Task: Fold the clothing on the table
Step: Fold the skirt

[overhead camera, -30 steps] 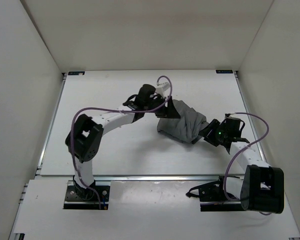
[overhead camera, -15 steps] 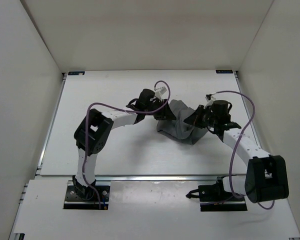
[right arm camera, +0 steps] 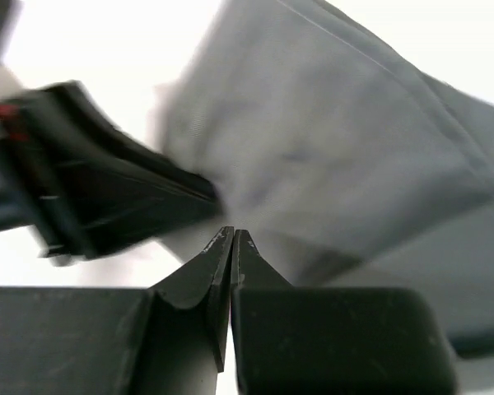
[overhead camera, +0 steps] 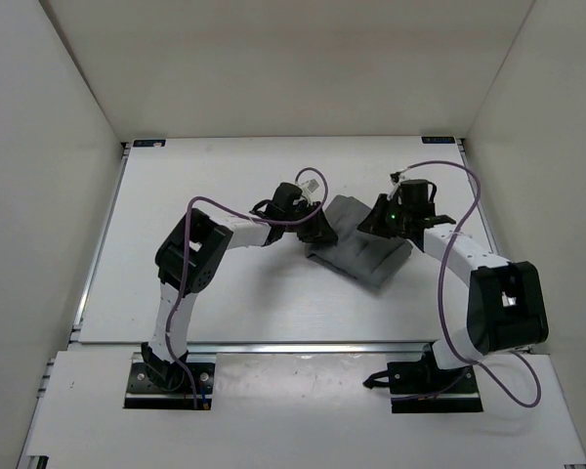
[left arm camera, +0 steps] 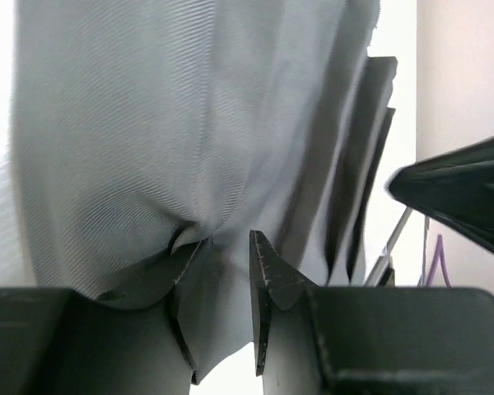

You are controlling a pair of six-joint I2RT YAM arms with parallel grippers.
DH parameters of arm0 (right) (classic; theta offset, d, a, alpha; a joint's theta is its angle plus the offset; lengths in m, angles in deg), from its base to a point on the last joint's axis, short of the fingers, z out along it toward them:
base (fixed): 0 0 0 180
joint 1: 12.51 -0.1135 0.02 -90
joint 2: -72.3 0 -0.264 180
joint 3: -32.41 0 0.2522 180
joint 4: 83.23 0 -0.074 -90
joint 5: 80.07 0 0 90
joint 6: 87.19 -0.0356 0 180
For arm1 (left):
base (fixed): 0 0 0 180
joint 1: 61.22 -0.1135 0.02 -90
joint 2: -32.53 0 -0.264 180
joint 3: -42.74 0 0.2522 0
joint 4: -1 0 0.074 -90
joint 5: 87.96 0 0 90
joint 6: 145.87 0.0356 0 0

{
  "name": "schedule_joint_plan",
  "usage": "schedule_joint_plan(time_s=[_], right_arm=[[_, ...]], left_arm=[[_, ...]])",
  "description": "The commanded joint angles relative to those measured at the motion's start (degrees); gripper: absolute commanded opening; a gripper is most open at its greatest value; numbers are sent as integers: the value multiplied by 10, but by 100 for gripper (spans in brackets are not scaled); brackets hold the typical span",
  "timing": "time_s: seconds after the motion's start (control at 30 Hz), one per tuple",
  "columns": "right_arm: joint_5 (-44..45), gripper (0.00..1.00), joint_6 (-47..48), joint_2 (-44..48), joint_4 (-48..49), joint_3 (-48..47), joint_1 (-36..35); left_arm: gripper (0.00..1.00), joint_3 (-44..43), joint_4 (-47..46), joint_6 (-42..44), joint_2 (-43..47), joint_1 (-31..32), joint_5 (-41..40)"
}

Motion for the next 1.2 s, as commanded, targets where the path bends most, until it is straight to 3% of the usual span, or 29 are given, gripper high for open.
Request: schedule_joint_plan(time_s=[0.0,0.2,0.5,0.63,0.77,0.83,0.9,1.03,1.1,1.17], right_arm=[[20,0,3,-2,-13,25,20],[34,3,47,-9,-68,47,50],[28,0,48,-159,-55,-35,-30],[25,0,52,-183,-56,-98,-39],[9,0,67,-121,-106,-156,-38],[13,6,68,-68,-117,-162,-43],[19,12,63,15,-129,-144,-38],[22,18,83,120,-165,-82,-4],[13,20,107,149,-186,-49,27],[23,21,120,165,-196,-27,33]], left_arm=[[35,20,-11,-9,10,-5,-35],[31,111,-21,-35,53,-16,-100],[31,249,-41,-43,153,-26,-160],[41,217,-20,-10,175,-65,-120],[61,123,58,40,230,-76,-70],[97,111,86,64,265,-83,-34],[98,129,95,56,301,-110,53],[98,213,95,45,422,-187,137],[99,259,149,85,519,-215,120],[98,273,210,144,598,-207,19]])
